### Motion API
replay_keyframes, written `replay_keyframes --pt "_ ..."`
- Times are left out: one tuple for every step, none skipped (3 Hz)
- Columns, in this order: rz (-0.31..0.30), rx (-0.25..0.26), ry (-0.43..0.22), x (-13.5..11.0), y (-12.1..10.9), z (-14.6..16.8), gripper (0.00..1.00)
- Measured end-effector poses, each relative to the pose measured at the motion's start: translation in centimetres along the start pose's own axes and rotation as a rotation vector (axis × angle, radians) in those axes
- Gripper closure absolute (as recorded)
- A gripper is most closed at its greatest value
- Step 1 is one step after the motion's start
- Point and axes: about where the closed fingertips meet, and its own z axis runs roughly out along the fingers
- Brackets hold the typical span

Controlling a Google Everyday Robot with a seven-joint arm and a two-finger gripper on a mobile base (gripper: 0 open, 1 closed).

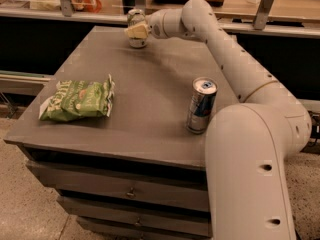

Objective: Move 7up can near green jalapeno chip bag

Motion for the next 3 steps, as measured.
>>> replay_keyframes --pt "-0.003 -0.009 -0.018 -0.1 0.5 0.3 0.62" --pt "0.003 -0.015 0.010 -0.6 0.4 -1.2 0.85" --pt "-0.006 -0.009 0.072 -0.9 -0.1 -4.9 1.00"
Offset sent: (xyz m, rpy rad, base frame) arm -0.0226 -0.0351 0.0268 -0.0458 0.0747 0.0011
